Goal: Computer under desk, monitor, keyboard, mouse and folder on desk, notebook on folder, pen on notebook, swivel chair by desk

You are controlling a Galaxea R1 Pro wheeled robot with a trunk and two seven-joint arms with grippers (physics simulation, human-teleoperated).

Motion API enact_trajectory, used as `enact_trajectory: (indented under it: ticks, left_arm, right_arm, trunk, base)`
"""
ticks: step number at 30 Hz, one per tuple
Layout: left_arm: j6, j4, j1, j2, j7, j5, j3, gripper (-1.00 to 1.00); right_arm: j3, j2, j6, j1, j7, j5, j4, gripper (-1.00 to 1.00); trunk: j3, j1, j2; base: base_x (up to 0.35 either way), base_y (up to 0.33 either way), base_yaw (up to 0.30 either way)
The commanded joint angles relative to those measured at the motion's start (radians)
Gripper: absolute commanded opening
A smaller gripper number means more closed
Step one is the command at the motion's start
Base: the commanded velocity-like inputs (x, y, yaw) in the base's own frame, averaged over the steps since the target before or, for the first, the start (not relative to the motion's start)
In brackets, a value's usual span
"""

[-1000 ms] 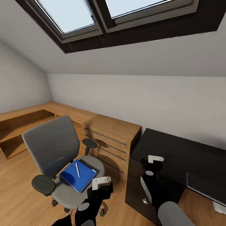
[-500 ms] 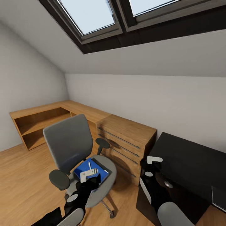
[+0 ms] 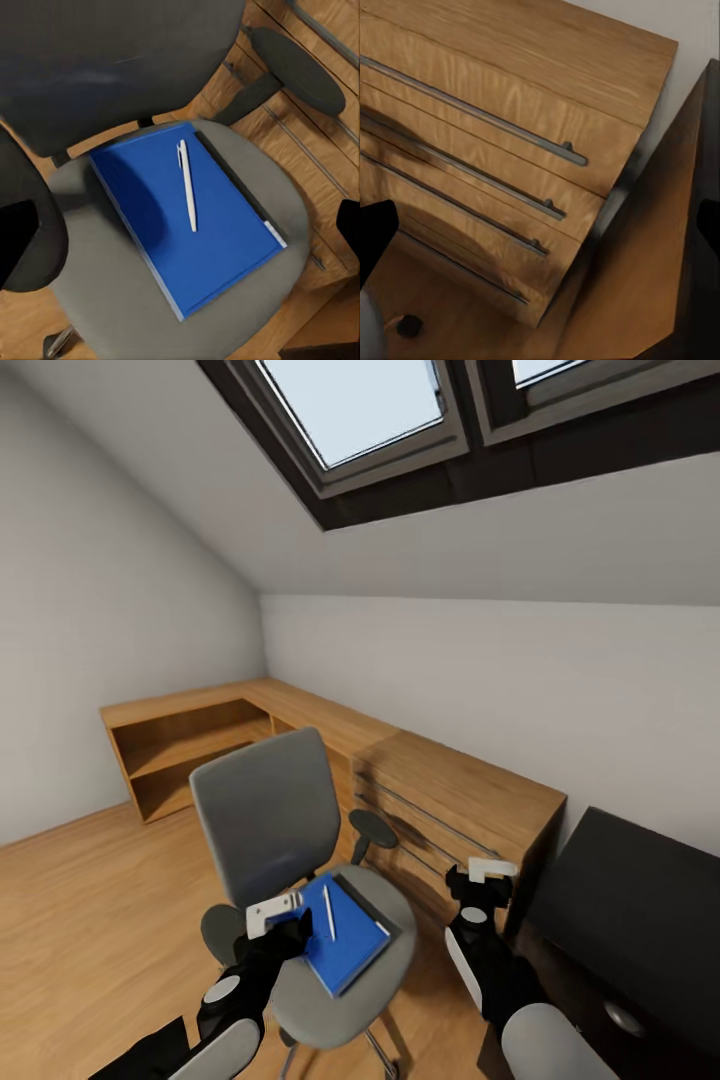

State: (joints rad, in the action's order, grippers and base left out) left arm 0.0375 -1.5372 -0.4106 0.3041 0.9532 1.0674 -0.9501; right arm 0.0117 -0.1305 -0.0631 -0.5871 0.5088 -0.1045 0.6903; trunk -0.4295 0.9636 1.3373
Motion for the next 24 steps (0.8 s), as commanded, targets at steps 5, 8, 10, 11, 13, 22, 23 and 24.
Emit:
enact_trajectory:
  ticks: [5,8,10,11,13,22,23,24]
  left_arm:
    - [0.004,0.000,-0.002,0.001,0.006,0.003,-0.001,1.00]
    - [0.004,0.001,-0.002,0.001,0.006,0.003,-0.001,1.00]
    - [0.003,0.002,-0.002,0.002,0.007,0.005,0.000,1.00]
    - [0.001,0.003,-0.002,0.003,0.008,0.007,0.001,1.00]
    - [-0.016,0.004,-0.001,0.009,0.008,0.018,0.001,1.00]
    - [-0.059,0.008,-0.001,0.052,0.007,0.078,0.064,1.00]
    - [-0.060,0.008,-0.002,0.059,0.007,0.082,0.067,1.00]
    - [-0.061,0.009,-0.001,0.066,0.008,0.086,0.070,1.00]
  right_arm:
    - [0.006,0.000,-0.001,0.000,0.005,-0.009,-0.016,1.00]
    - [0.008,-0.001,0.012,0.000,0.005,-0.009,-0.028,1.00]
    - [0.009,-0.001,0.019,0.000,0.005,-0.009,-0.033,1.00]
    - [0.009,-0.001,0.020,0.000,0.005,-0.009,-0.034,1.00]
    - [0.009,-0.001,0.021,0.000,0.005,-0.009,-0.035,1.00]
    - [0.009,-0.001,0.022,0.000,0.001,-0.009,-0.037,1.00]
    - [0.009,-0.001,0.022,0.000,-0.001,-0.009,-0.040,1.00]
    - [0.009,-0.001,0.022,0.000,-0.002,-0.009,-0.043,1.00]
  trunk:
    - [-0.001,0.000,0.001]
    - [-0.001,0.000,0.001]
    - [-0.001,0.000,0.001]
    - [-0.001,0.000,0.001]
    - [-0.001,0.000,0.001]
    - [-0.001,0.000,0.001]
    - [-0.001,0.000,0.001]
    - [-0.001,0.000,0.001]
  base:
    - [0.003,0.001,0.277]
    - [0.001,0.000,0.278]
    - [0.000,0.000,0.278]
    - [0.000,0.000,0.278]
    - [0.000,0.000,0.278]
    - [0.000,0.000,0.278]
    - [0.000,0.000,0.278]
    - [0.000,0.000,0.278]
